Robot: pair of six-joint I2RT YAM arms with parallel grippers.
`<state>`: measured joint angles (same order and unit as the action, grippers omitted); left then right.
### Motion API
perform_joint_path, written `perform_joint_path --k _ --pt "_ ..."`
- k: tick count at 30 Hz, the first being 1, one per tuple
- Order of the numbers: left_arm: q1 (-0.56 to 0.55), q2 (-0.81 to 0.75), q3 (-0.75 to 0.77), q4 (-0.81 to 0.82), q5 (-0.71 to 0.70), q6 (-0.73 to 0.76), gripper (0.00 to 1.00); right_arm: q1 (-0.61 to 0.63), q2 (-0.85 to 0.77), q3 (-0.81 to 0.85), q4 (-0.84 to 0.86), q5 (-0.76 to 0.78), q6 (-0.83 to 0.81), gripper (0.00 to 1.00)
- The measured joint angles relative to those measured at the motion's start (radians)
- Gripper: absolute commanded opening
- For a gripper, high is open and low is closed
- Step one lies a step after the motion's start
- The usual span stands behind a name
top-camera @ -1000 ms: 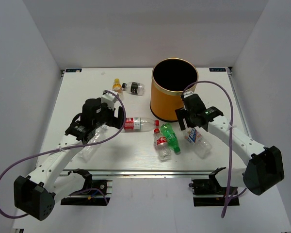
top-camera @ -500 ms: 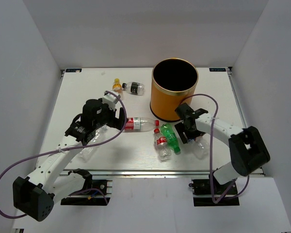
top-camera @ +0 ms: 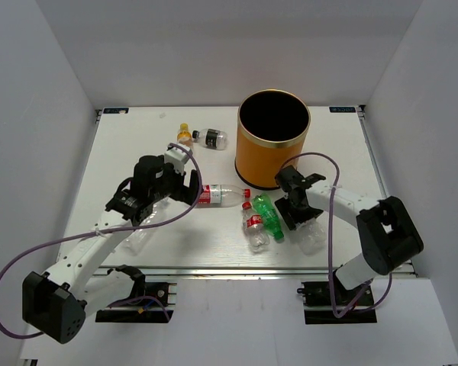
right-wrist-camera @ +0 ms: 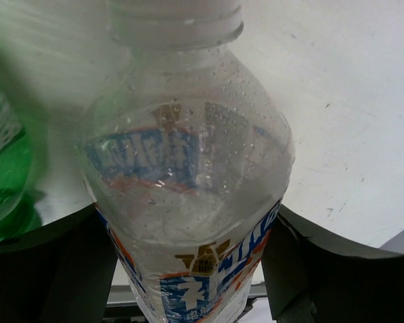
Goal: Put the plastic bottles in the bin
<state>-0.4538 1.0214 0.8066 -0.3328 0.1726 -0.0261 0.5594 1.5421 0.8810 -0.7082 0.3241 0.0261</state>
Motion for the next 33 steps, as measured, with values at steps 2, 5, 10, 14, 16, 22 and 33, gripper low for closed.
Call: perform_joint_path --k 2,5,10,14,16,22,33 --pt "0.0 0.005 0.0 0.0 0.0 0.0 0.96 0.006 -0.037 -0.003 -0.003 -0.019 0.008 0.0" --pt "-0.002 0.01 0.0 0.002 -0.001 0.001 0.96 0.026 -0.138 0.003 -0.029 -0.041 0.027 0.0" --pt "-0.008 0.056 0.0 0.007 -0.014 0.012 0.96 0.06 -0.358 0.055 -0.07 -0.126 0.034 0.0" --pt "-0.013 0.148 0.006 0.008 -0.025 0.052 0.96 0.066 -0.567 0.102 -0.035 -0.277 0.012 0.0" --pt "-0.026 0.199 0.023 0.007 -0.035 0.082 0.96 0.066 -0.63 0.153 -0.012 -0.331 -0.008 0.0" --pt "-0.094 0.29 0.092 0.03 -0.089 0.238 1.0 0.065 -0.598 0.397 0.192 -0.349 -0.053 0.0" --pt "-0.124 0.543 0.33 -0.049 -0.045 0.599 1.0 0.012 -0.165 0.834 0.54 -0.14 -0.163 0.0"
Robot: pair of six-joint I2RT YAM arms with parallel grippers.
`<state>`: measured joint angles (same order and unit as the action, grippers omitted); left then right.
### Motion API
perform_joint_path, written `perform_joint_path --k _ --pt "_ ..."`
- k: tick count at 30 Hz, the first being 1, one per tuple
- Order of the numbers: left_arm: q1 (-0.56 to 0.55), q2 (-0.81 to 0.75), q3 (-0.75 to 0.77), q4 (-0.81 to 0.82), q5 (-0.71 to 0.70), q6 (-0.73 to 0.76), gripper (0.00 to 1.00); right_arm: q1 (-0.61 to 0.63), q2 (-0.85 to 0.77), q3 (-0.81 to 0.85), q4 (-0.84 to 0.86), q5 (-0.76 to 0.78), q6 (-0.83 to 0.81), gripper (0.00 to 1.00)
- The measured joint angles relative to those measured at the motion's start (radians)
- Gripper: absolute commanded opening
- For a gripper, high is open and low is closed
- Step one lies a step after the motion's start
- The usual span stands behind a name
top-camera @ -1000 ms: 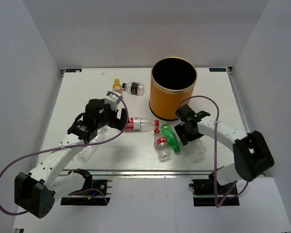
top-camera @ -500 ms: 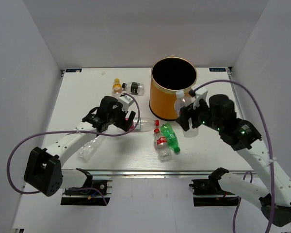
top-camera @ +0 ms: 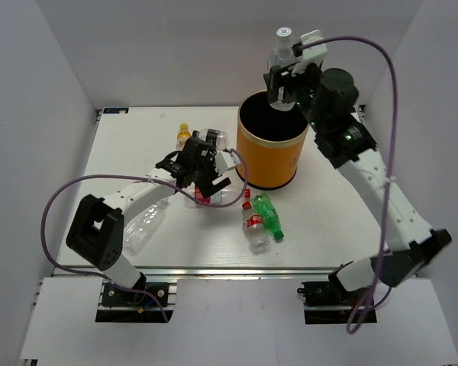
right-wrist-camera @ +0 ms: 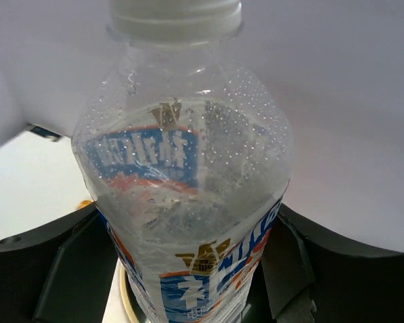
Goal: Put the plastic bottles in the bin
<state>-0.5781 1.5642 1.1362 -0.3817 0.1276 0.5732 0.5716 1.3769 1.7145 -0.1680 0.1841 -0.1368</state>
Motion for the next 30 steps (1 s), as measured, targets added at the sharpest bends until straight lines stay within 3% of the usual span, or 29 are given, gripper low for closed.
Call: perform_joint_path --k 5,7,8,9,11,12,18,25,26,30 --pt "0.0 0.027 -0.066 -0.017 0.015 0.108 1.0 -0.063 0.213 0.039 0.073 0.028 -0.003 0.0" --pt "0.0 0.027 -0.081 -0.018 0.018 0.133 1.0 -0.097 0.302 0.065 0.073 0.016 0.01 0.14" --pt "0.0 0.027 -0.082 -0.018 0.019 0.141 1.0 -0.111 0.333 0.064 0.066 0.007 0.02 0.23" --pt "0.0 0.027 -0.082 -0.014 0.019 0.147 1.0 -0.124 0.354 0.054 0.058 -0.006 0.029 0.4" --pt "0.0 0.027 -0.082 -0.003 0.02 0.161 1.0 -0.146 0.366 0.005 0.053 -0.03 0.044 0.59" --pt "0.0 0.027 -0.082 0.001 0.021 0.165 1.0 -0.154 0.36 -0.027 0.05 -0.038 0.051 0.9" --pt "-0.003 0.03 -0.11 0.044 0.018 0.179 1.0 -0.178 0.311 -0.129 0.05 -0.107 0.087 0.9" --pt "-0.026 0.089 -0.148 0.078 0.002 0.186 0.96 -0.18 0.026 -0.313 0.112 -0.177 0.158 0.9" --pt "-0.029 0.101 -0.148 0.081 0.001 0.186 0.94 -0.18 -0.01 -0.329 0.128 -0.188 0.163 0.9" --pt "-0.044 0.14 -0.148 0.082 -0.016 0.188 0.64 -0.184 -0.181 -0.421 0.178 -0.223 0.188 0.89"
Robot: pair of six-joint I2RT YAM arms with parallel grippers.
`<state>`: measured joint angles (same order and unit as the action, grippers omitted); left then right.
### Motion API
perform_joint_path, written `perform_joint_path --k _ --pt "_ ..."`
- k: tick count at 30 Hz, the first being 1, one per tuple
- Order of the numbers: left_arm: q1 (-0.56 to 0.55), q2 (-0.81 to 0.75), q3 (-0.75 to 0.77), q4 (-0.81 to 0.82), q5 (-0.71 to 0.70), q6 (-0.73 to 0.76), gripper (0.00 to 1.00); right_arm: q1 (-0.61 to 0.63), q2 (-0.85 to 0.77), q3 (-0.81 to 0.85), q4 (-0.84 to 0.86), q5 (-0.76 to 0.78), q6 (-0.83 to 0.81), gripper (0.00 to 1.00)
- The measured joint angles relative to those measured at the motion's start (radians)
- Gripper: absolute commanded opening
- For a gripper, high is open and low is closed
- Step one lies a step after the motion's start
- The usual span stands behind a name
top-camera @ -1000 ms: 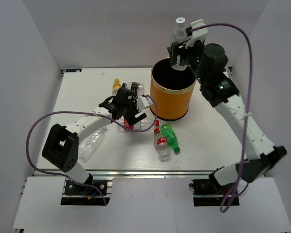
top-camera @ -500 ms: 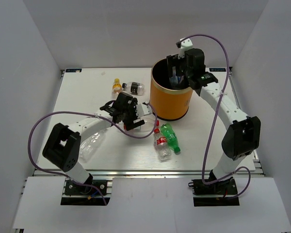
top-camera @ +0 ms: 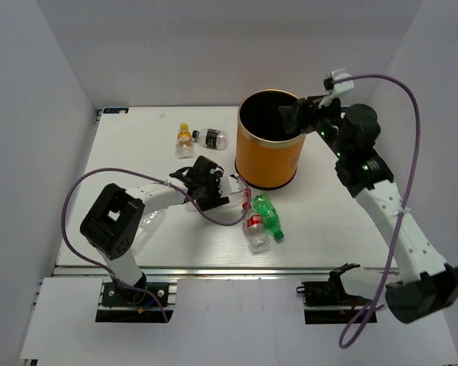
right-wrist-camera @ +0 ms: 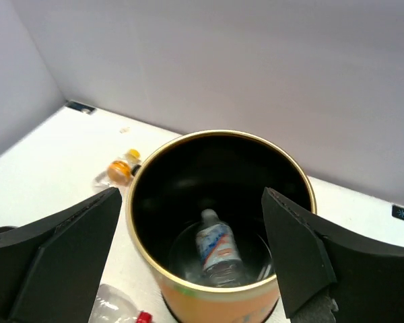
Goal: Put the plastic bottles in the bin
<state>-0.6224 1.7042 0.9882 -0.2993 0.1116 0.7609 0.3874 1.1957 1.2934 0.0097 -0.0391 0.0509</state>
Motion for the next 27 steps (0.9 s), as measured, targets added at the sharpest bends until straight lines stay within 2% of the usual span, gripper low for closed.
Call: perform_joint_path --k 1,4,5,7,8,10,11,14,17,20,22,25,26,27 --pt "-0.004 0.003 0.0 0.001 -0.006 0.001 0.52 0.0 -0.036 -0.025 0.008 -0.011 0.005 0.86" --pt "-0.014 -0.002 0.004 0.007 -0.02 -0.001 0.36 0.0 -0.135 -0.115 0.019 -0.036 0.018 0.59" --pt "-0.016 -0.005 0.004 0.005 -0.023 0.0 0.34 0.0 -0.164 -0.148 0.02 -0.04 0.023 0.41" --pt "-0.017 -0.021 0.003 -0.012 -0.023 -0.008 0.28 0.001 -0.212 -0.207 -0.014 -0.046 0.026 0.23" --pt "-0.017 -0.035 0.001 -0.019 -0.023 -0.014 0.23 0.001 -0.229 -0.228 -0.034 -0.044 0.027 0.23" --pt "-0.018 -0.079 -0.003 -0.04 -0.023 -0.035 0.0 0.001 -0.26 -0.28 -0.087 -0.043 0.04 0.28" --pt "-0.018 -0.109 -0.005 -0.047 -0.023 -0.05 0.0 0.001 -0.276 -0.309 -0.115 -0.042 0.043 0.42" --pt "-0.017 -0.248 -0.007 -0.063 -0.02 -0.108 0.0 0.007 -0.307 -0.374 -0.232 -0.035 0.05 0.62" --pt "-0.018 -0.43 0.006 -0.062 0.002 -0.175 0.0 0.023 -0.34 -0.443 -0.327 -0.025 0.056 0.64" --pt "-0.018 -0.543 0.089 -0.05 0.04 -0.264 0.0 0.038 -0.381 -0.499 -0.373 -0.019 0.068 0.64" --pt "-0.018 -0.559 0.178 -0.024 0.071 -0.328 0.01 0.047 -0.405 -0.526 -0.389 -0.017 0.076 0.64" --pt "-0.022 -0.514 0.314 0.03 0.106 -0.432 0.04 0.059 -0.398 -0.539 -0.404 -0.017 0.084 0.74" --pt "-0.023 -0.481 0.361 0.06 0.113 -0.474 0.04 0.066 -0.385 -0.543 -0.404 -0.018 0.087 0.74" --pt "-0.024 -0.447 0.396 0.085 0.116 -0.508 0.08 0.072 -0.372 -0.546 -0.404 -0.02 0.087 0.76"
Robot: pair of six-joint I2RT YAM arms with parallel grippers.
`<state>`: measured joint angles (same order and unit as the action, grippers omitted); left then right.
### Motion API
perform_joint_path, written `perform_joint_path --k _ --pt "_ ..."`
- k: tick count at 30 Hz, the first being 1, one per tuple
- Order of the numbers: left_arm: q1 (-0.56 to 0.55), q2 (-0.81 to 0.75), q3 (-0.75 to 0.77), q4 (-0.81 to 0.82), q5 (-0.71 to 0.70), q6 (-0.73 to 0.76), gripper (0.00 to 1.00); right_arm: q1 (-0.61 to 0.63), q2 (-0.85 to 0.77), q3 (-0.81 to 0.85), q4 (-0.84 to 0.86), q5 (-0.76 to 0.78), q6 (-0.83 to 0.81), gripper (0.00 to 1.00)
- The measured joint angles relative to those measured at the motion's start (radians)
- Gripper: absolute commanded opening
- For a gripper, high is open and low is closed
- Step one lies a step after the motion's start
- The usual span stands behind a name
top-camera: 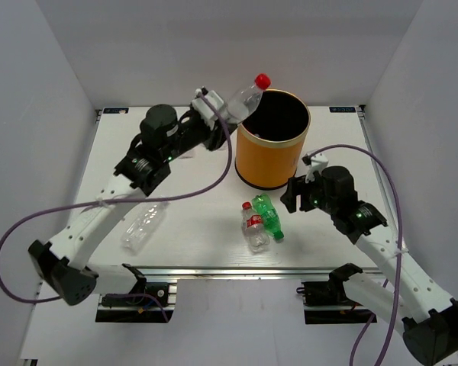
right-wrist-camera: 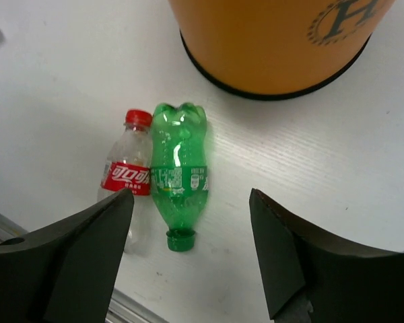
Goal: Put the plastic bottles in the bin
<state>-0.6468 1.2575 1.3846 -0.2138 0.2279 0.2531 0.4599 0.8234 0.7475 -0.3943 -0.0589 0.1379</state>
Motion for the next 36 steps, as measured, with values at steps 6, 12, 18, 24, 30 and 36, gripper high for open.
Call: perform_joint_path --k 6,12,18,24,30,36 --pt "-0.01 0.218 0.103 0.153 -0.01 -0.156 0.17 0.057 0.053 -0.011 -0.023 0.006 0.01 0.76" --pt "-0.017 0.42 0.187 0.27 -0.012 -0.259 0.22 0.098 0.04 -0.011 -0.023 0.039 0.013 0.76" --pt "-0.044 0.492 0.232 0.395 -0.016 -0.325 0.33 0.127 0.063 -0.011 -0.024 0.09 0.014 0.77" --pt "-0.071 0.552 0.3 0.463 -0.059 -0.347 1.0 0.162 0.118 -0.011 -0.026 0.128 0.019 0.9" --pt "-0.077 0.533 0.196 0.428 -0.174 -0.356 1.0 0.183 0.164 -0.013 -0.025 0.152 0.021 0.9" --pt "-0.076 0.215 -0.108 0.229 -0.396 -0.375 1.0 0.205 0.298 -0.028 0.027 0.166 0.02 0.86"
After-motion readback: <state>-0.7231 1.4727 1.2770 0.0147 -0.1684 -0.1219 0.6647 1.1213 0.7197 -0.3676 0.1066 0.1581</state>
